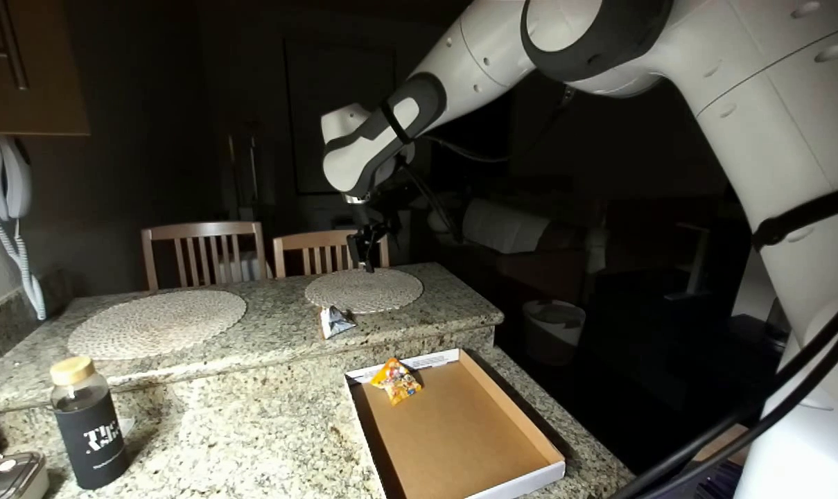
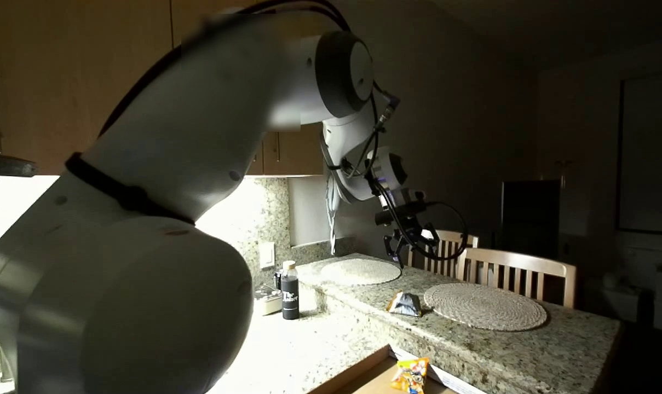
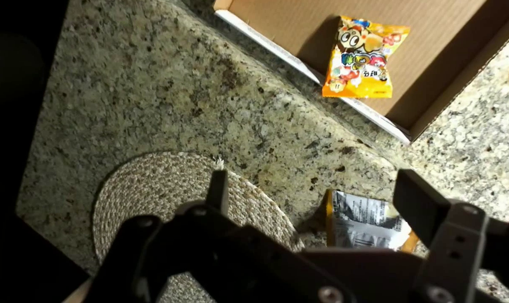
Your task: Put the packets inside the box
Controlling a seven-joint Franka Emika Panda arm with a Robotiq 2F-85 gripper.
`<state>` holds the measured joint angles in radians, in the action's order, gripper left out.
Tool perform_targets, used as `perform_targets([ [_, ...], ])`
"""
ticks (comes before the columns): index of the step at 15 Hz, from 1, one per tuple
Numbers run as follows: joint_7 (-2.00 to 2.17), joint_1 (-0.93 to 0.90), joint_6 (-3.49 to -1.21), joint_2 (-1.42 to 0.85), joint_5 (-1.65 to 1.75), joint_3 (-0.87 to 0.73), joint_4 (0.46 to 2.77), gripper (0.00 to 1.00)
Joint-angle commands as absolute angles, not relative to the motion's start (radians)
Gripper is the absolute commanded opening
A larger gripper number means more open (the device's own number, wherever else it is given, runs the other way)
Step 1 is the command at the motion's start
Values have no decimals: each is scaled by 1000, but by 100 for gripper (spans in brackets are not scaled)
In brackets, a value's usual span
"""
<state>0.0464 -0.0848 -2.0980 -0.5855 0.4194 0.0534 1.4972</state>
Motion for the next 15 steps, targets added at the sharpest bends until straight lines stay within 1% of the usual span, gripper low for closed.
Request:
perform_targets([
  [1,34,-109,-2097,-591,400,23,1486,100],
  [4,3,-112,-2071,-612,399,27,1447,100],
  [6,-74,-104,-2065,-665,363,52,1367,100],
  [7,-66,-92,-2108,-695,309,67,1324,100],
  [10,-73,-93,-2139,-791,201,86,1172,100],
  [15,-58,-129,-1975,-1010,128,75,868,100],
])
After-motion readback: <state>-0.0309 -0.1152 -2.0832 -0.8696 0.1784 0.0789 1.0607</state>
